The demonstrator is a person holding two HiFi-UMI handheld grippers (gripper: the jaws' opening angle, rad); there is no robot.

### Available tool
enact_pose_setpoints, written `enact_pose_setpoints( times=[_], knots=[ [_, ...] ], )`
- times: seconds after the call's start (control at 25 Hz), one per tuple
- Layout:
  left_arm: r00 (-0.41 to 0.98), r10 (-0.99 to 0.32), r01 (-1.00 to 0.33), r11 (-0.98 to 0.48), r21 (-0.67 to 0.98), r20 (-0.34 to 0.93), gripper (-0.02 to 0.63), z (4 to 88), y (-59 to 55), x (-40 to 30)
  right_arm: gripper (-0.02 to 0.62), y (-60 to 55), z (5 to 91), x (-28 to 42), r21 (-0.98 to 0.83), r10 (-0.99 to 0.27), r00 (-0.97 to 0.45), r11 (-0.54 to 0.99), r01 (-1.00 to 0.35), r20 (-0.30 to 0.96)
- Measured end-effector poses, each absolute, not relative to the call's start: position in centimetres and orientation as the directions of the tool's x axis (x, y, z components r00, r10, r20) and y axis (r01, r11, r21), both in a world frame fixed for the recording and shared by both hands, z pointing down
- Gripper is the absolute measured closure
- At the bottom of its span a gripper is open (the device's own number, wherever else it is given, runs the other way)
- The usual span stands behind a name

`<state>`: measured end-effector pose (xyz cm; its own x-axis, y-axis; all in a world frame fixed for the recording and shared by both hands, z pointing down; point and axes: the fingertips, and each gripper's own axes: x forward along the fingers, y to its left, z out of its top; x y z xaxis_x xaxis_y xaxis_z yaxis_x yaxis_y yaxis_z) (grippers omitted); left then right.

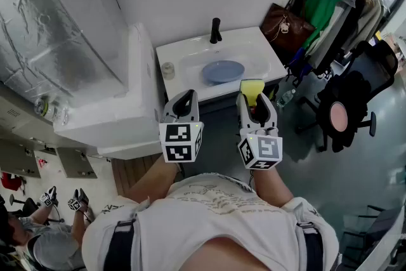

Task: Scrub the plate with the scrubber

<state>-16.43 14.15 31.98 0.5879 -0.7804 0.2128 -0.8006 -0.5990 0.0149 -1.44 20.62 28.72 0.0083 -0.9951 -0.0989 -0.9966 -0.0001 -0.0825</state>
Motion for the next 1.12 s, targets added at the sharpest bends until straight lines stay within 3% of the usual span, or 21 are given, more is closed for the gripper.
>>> enact_pose_setpoints(
  times=[1.12],
  knots=[
    [0.596,-0.776,-0.794,-0.608,0.009,0.207,0.583,32.1,11.8,-8.1,0.407,18.4,29.5,5.6,-0.102,-0.994,-0.034,0.044,-0.994,-0.102]
  ],
)
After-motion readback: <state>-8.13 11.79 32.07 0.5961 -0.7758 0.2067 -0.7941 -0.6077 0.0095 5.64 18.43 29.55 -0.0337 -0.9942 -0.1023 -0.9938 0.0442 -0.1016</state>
